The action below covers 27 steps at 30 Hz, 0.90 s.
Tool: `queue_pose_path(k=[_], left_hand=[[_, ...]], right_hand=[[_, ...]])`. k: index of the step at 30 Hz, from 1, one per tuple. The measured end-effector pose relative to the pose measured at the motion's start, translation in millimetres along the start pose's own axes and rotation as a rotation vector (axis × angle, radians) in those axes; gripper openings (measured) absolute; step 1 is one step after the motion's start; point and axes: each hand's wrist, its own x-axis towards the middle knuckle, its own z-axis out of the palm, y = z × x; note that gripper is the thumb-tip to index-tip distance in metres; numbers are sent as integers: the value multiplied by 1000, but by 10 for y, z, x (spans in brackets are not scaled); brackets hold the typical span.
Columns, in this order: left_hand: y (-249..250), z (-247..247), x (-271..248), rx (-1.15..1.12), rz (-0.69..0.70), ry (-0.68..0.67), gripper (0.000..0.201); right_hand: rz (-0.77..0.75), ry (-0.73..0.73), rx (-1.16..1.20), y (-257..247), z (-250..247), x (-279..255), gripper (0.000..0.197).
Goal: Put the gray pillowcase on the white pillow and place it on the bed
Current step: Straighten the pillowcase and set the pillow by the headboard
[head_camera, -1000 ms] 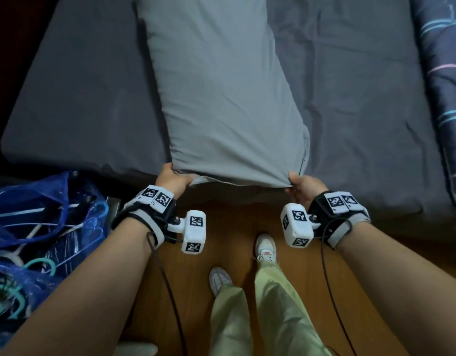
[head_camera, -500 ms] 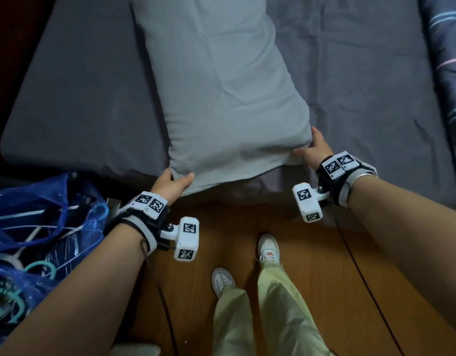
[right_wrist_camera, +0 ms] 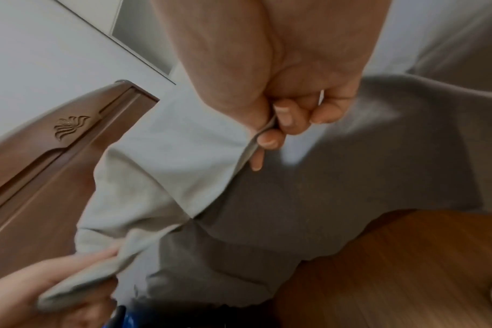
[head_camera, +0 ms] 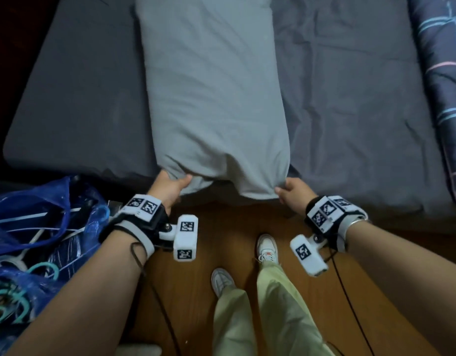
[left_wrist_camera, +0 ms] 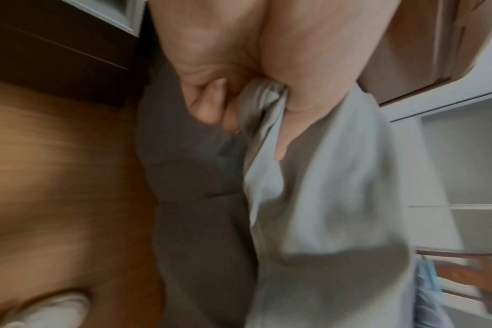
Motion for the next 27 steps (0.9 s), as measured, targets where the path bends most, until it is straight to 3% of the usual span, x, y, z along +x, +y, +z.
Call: queue_pose_path(k=[1,4,5,9,13,15,17,21,24,27], left_hand=[[-123,-27,19,110,-72,-10,31],[-378,-130,61,338,-211,-23,51],[-396,-153,44,372,-226,-4,50],[-371,-263,79,418,-253,73,46],[-158,-391,208,272,-133,202,68],[37,-421,245,173,-38,332,64],[223,-432,307,105,33,372,53],[310,-427,626,-47,-60,221,66],[485,-279,565,-139,-91,106,41],[546,-190,625,-113,-81,98,43]], right_hand=[[21,8,-29,16,64,5,25],[92,52,-46,42,104,40,9],[121,75,-63,42,81,48,10],[208,280,5,-23,-111,138,53],[73,406,207,-379,-267,256,50],[44,385,245,-588,-294,317,48],[56,352,229,-729,-325,411,57],[138,256,223,-886,-434,633,82],[199,149,183,-889,-484,917,122],[262,43,128,-955,-516,1062,130]])
